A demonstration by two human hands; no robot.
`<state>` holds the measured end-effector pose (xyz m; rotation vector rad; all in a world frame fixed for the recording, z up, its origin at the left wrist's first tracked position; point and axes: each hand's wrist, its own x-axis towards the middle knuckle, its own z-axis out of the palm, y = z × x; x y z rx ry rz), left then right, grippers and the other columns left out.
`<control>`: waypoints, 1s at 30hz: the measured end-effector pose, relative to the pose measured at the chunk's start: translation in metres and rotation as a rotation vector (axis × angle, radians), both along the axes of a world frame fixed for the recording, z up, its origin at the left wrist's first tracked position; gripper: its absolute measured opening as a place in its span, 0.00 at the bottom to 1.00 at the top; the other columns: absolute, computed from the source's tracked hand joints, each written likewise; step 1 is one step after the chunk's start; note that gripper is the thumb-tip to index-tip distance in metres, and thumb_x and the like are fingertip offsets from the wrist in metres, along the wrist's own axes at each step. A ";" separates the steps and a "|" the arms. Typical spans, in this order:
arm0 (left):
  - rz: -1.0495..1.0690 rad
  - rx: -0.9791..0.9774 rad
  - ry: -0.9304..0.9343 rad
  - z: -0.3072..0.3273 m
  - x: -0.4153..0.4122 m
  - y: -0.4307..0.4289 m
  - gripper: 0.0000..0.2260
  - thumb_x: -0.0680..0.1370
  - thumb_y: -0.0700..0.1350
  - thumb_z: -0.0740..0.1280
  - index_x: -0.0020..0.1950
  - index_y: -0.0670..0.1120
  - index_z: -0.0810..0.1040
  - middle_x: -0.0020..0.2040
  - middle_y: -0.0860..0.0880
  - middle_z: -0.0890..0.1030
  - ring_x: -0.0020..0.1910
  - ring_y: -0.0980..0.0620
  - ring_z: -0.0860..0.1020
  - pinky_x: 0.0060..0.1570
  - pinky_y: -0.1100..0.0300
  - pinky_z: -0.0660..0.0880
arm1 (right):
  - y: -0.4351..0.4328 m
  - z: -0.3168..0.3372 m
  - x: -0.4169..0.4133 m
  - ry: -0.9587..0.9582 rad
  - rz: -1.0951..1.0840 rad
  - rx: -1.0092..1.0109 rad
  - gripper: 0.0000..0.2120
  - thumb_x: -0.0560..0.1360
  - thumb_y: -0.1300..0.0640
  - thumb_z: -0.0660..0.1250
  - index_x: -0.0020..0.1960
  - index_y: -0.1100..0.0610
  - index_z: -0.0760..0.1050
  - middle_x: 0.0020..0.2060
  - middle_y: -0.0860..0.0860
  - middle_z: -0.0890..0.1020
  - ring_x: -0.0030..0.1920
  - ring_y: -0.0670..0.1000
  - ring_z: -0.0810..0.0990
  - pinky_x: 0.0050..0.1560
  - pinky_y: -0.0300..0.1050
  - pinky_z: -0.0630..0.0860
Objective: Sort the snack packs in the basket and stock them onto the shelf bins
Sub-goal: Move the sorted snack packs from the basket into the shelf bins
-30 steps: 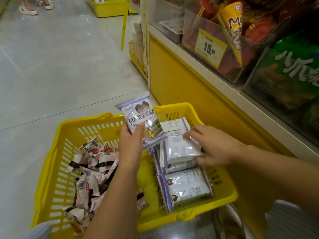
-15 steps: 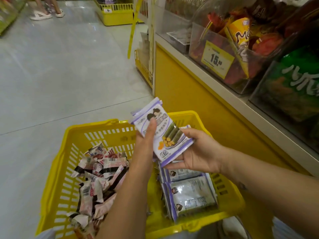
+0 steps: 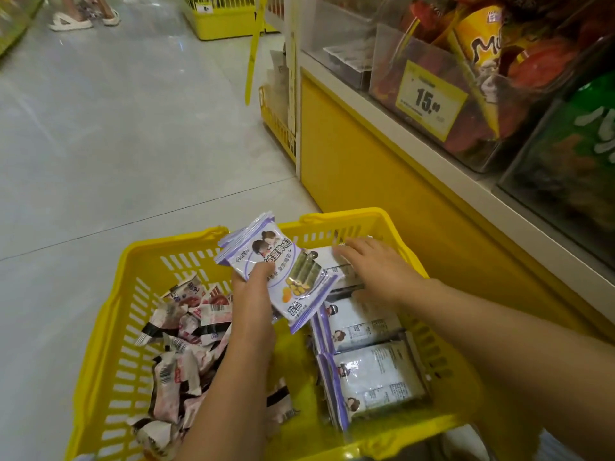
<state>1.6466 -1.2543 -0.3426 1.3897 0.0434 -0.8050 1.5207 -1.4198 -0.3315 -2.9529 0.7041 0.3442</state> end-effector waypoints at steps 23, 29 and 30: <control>-0.776 -0.273 -0.566 0.141 -0.063 -0.024 0.12 0.76 0.41 0.68 0.53 0.59 0.75 0.43 0.64 0.83 0.44 0.62 0.82 0.42 0.64 0.76 | 0.063 0.228 -0.148 0.105 -0.351 0.071 0.16 0.68 0.54 0.75 0.52 0.49 0.74 0.43 0.47 0.80 0.42 0.47 0.80 0.39 0.48 0.79; -1.091 -0.415 -0.686 0.216 -0.128 -0.023 0.16 0.79 0.46 0.66 0.62 0.64 0.69 0.56 0.65 0.80 0.50 0.65 0.80 0.47 0.65 0.76 | 0.116 0.310 -0.238 -0.246 -0.499 0.186 0.08 0.69 0.49 0.75 0.45 0.50 0.79 0.40 0.46 0.84 0.41 0.45 0.83 0.43 0.51 0.81; -1.131 -0.448 -0.728 0.231 -0.140 -0.021 0.19 0.79 0.48 0.65 0.64 0.66 0.65 0.58 0.70 0.76 0.52 0.70 0.77 0.49 0.69 0.74 | 0.123 0.321 -0.250 -0.316 -0.521 0.221 0.08 0.69 0.48 0.74 0.45 0.49 0.79 0.41 0.45 0.85 0.41 0.45 0.84 0.43 0.49 0.81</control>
